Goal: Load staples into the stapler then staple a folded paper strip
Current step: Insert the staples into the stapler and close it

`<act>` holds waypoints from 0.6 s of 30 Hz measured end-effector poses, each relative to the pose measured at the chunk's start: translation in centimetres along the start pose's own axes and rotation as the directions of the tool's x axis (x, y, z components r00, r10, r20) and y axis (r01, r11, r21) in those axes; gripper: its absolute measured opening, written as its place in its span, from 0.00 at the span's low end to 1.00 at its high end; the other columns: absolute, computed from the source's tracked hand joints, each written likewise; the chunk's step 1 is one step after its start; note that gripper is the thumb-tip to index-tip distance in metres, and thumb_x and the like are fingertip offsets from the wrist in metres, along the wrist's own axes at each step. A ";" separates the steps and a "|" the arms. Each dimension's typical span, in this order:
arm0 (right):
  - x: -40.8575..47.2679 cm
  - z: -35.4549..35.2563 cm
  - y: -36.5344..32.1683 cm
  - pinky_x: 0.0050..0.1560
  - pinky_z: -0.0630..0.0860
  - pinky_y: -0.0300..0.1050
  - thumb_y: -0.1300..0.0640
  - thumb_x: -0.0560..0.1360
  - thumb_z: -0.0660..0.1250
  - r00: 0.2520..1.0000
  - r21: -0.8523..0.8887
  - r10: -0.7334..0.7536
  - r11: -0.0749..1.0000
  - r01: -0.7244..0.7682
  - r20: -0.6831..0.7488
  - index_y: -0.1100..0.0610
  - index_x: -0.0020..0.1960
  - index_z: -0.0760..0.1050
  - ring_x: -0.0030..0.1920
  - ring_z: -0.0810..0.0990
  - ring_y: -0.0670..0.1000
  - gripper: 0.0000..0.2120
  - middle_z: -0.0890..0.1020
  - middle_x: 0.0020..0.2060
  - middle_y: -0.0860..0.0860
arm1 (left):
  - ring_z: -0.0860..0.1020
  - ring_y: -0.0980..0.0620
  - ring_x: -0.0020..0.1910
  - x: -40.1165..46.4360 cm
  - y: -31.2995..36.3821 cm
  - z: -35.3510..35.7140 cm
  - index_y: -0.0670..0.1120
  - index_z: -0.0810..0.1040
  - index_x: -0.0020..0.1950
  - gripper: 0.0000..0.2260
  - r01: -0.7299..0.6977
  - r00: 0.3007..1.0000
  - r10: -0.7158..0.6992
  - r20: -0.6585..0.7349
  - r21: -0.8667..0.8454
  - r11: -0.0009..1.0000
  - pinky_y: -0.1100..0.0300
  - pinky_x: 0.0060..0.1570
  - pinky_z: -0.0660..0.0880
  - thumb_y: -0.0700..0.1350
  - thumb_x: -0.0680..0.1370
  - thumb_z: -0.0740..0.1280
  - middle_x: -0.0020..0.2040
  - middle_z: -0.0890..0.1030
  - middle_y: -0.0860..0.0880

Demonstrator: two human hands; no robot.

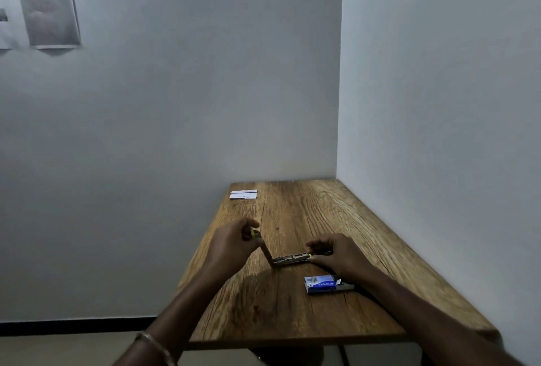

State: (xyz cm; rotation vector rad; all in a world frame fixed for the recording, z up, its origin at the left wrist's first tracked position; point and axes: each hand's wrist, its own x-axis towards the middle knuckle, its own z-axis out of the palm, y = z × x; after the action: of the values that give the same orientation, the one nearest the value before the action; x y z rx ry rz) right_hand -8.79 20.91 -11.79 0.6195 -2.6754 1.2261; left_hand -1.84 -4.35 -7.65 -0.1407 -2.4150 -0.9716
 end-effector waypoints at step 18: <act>0.0 0.0 0.0 0.57 0.80 0.43 0.61 0.72 0.75 0.997 -0.018 -0.066 0.998 0.066 -0.031 0.51 0.58 0.83 0.51 0.83 0.42 0.16 0.86 0.48 0.45 | 0.80 0.61 0.46 0.5 2.1 7.3 0.51 0.85 0.55 0.09 -0.090 0.988 0.085 0.128 0.035 0.995 0.59 0.51 0.80 0.44 0.76 0.72 0.49 0.86 0.54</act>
State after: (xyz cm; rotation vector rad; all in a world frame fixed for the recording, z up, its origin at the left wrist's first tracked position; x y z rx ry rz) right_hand -8.82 20.90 -11.78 0.6749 -2.6148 1.1848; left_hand -4.85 2.03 -10.44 -0.2995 -2.5183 -0.8975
